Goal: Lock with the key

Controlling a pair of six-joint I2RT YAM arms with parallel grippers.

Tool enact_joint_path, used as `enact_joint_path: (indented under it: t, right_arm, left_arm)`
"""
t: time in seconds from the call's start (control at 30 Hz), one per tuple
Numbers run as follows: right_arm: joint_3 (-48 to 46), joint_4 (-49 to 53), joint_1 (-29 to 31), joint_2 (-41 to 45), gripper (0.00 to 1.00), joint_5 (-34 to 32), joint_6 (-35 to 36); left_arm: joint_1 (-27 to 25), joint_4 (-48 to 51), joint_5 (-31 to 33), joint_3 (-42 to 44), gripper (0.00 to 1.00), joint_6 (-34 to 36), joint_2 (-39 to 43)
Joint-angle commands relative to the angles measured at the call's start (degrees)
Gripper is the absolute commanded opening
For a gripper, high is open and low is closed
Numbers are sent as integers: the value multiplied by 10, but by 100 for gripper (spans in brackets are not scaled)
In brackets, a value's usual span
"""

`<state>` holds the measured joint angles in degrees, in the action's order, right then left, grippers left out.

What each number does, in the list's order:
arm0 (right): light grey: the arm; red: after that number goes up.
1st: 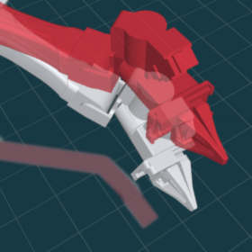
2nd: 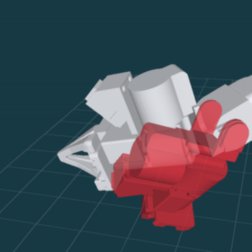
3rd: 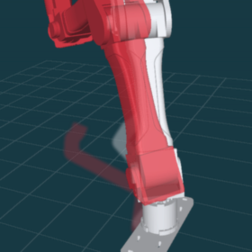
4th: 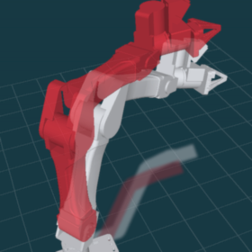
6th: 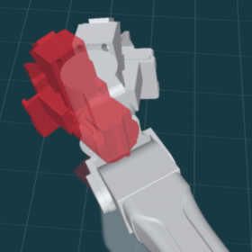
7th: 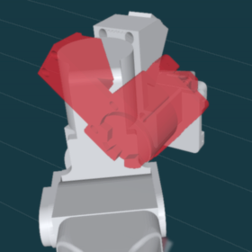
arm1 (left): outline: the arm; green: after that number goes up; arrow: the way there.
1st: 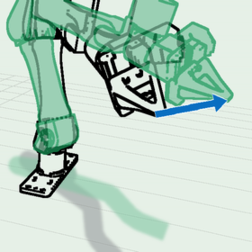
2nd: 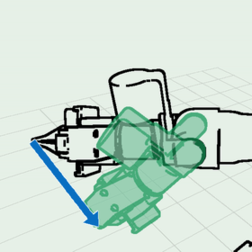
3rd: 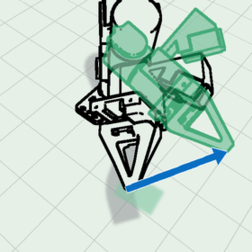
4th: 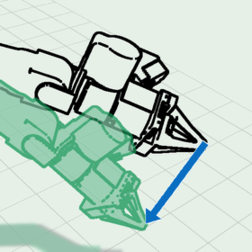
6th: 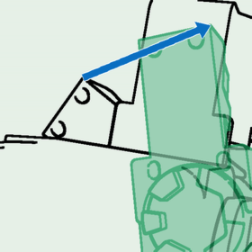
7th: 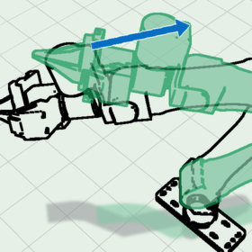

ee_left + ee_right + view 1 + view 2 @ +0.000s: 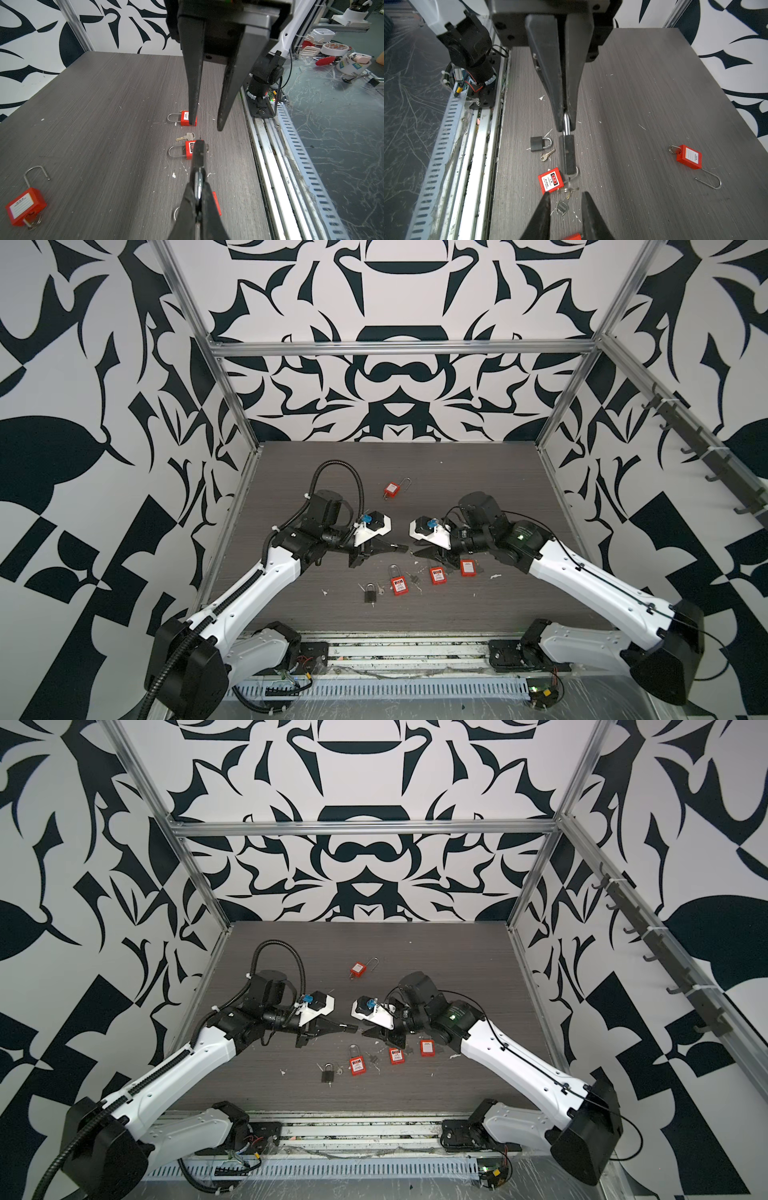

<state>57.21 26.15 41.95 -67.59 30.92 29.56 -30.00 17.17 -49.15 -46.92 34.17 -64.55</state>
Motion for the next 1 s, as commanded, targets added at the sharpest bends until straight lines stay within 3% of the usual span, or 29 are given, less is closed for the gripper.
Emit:
enact_joint_path:
  t: [0.0, 0.5, 0.63, 0.73, 0.97]
  right_arm:
    - [20, 2, -3, -3, 26, 15, 5]
    - [19, -11, -2, -34, 15, 27, 8]
    - [20, -10, -3, -38, 7, 26, 13]
    - [18, 0, -4, -38, 0, 20, 21]
    - [-28, -3, -23, -21, 0, 17, 3]
  left_arm:
    - [1, 16, -21, -21, 0, 11, 8]
    - [-5, 20, -19, -27, 0, 19, 3]
    - [-5, 37, -16, -35, 0, 33, -1]
    - [-5, 61, -10, -46, 0, 48, -6]
    - [8, 181, 23, -113, 0, 119, -38]
